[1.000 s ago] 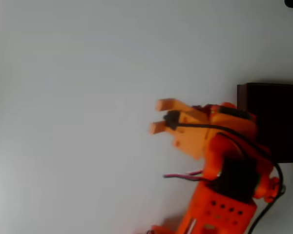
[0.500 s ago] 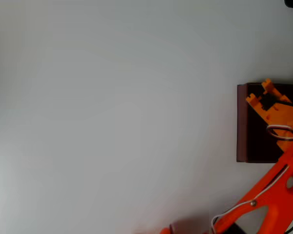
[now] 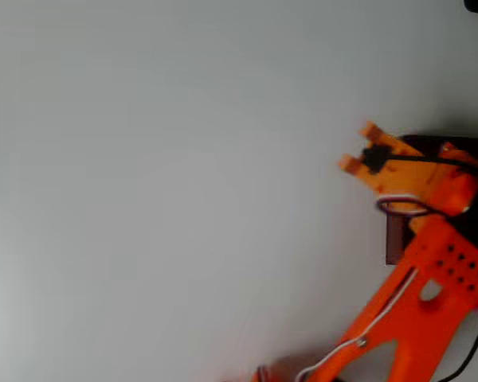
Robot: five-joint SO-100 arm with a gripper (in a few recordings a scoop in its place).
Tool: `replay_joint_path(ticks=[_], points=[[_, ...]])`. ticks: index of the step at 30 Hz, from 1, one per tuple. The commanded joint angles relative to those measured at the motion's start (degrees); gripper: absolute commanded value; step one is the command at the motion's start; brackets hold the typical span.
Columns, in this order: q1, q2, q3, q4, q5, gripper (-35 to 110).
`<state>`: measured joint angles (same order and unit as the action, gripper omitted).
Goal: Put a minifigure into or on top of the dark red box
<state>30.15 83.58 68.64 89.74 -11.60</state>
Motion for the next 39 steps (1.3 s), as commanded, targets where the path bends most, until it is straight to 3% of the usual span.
replay_joint_path(ticks=[1,9,19,27,31,39], points=[[-12.3,22.9,10.5,-0.6,-4.4,8],[-49.7,59.9,42.5,-12.7,-0.6,6],[-78.8,57.2,61.6,-23.0,2.5,3],[-84.6,88.2,89.0,-26.5,6.1,0],[-83.6,111.1,95.6,-13.4,7.7,0],[-79.3,111.7,100.0,-11.3,11.8,0]])
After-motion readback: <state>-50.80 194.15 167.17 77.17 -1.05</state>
